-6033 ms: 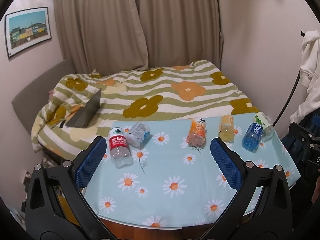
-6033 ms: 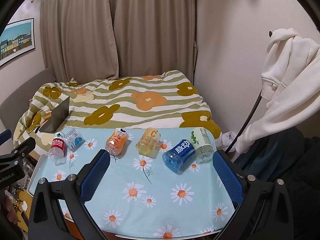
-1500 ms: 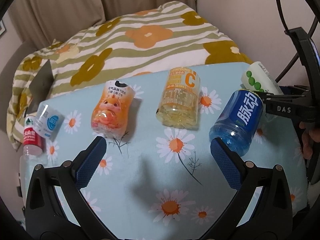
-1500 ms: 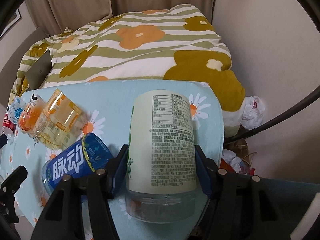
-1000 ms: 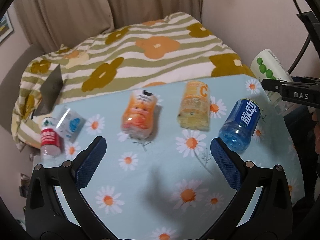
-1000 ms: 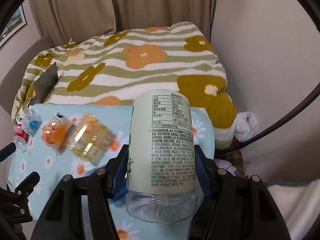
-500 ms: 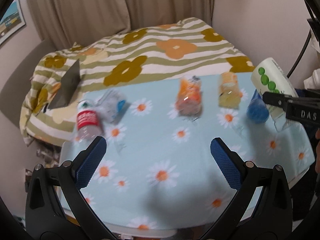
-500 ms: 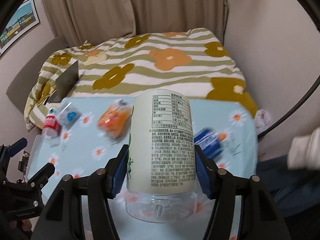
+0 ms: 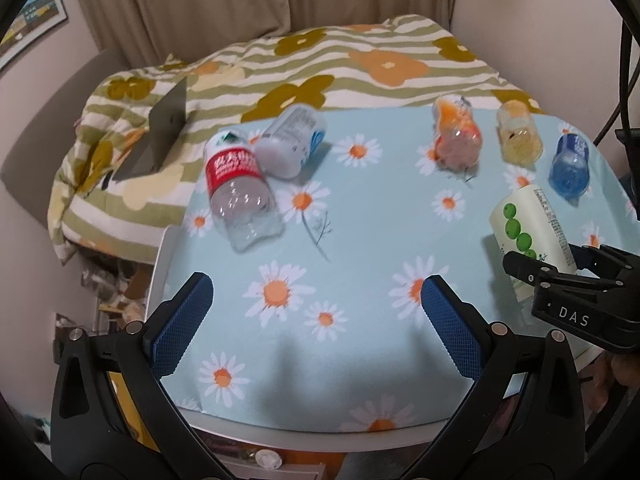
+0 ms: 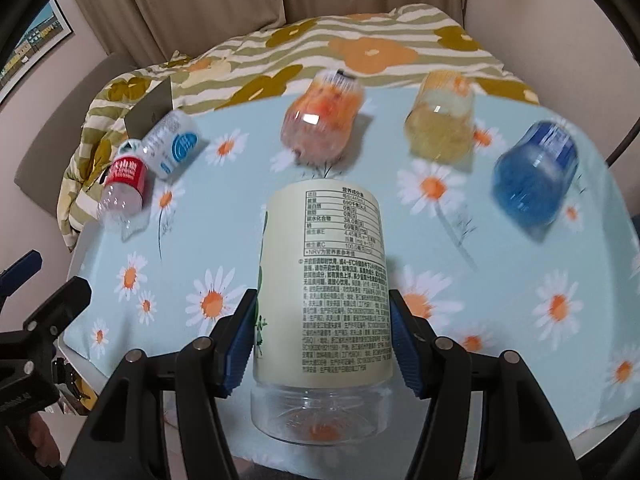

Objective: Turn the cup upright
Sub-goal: 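Lift the cup with the right tool and set it down on its side, then close the left tool around the cup's body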

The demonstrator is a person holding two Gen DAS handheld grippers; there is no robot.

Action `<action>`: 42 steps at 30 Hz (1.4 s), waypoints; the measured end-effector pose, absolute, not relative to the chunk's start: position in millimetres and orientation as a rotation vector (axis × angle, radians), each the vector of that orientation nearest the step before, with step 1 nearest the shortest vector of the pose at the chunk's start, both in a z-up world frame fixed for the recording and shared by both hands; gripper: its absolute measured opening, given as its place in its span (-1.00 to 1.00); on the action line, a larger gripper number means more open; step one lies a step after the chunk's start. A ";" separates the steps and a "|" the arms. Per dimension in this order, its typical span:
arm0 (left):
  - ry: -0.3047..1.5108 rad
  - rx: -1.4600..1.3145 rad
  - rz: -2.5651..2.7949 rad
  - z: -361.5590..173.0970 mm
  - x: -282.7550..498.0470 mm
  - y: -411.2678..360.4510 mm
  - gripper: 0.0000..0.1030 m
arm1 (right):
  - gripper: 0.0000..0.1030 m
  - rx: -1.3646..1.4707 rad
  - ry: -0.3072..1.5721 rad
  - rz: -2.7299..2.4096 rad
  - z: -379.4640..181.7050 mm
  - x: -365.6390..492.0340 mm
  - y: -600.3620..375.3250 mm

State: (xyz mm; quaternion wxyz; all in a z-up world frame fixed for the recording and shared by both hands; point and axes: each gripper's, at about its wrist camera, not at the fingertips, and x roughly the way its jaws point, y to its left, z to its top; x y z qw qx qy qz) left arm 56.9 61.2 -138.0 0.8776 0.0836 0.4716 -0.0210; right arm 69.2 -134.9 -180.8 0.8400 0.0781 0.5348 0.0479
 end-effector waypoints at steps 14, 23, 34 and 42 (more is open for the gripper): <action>1.001 0.159 -0.046 -148.6 54.4 67.5 1.00 | 0.13 0.194 1.144 0.079 -200.6 68.1 -125.3; 0.997 0.122 -0.029 -128.4 52.6 71.5 1.00 | 0.98 0.240 1.118 0.080 -179.9 60.5 -130.7; 1.004 0.078 -0.050 -84.6 61.7 42.3 1.00 | 0.98 0.077 1.076 0.110 -96.6 48.2 -177.9; 1.111 0.113 -0.016 -93.6 74.9 -24.2 1.00 | 0.98 0.001 1.023 0.129 -80.6 57.1 -229.5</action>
